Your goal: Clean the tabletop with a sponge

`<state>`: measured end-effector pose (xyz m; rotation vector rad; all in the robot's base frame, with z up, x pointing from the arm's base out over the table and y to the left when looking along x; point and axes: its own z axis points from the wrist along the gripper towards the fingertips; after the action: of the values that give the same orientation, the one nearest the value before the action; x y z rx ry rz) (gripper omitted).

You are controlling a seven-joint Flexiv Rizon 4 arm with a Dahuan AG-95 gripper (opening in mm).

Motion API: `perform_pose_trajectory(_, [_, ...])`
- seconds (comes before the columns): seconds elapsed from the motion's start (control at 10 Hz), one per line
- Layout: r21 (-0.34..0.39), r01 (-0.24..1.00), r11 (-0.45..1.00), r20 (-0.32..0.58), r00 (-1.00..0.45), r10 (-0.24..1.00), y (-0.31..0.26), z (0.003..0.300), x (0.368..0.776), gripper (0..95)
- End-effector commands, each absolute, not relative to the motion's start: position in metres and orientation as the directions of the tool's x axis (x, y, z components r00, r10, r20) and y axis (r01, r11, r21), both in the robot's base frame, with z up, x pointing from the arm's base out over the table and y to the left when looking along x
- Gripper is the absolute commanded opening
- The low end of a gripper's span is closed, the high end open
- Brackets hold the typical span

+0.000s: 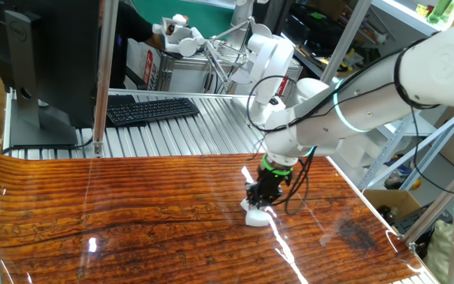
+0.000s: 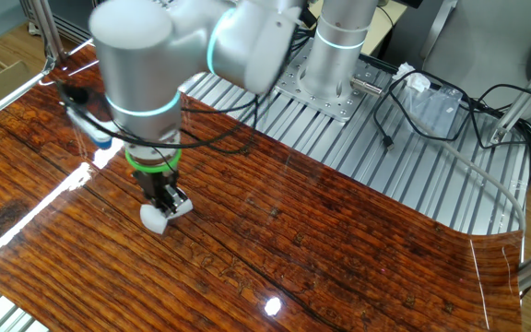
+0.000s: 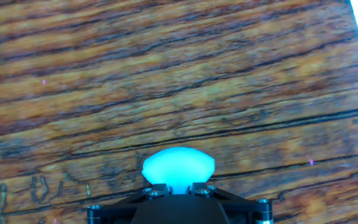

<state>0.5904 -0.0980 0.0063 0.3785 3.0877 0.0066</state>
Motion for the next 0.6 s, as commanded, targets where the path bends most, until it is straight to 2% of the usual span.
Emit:
perform_pose_trajectory(0.1, [0.002, 0.257, 0.966, -0.019, -0.966, 0.257, -0.086, 0.013, 0.584, 0.0])
perform_pose_trajectory(0.6, [0.0, 0.31, 0.951, -0.027, -0.95, 0.31, -0.057, 0.005, 0.574, 0.0])
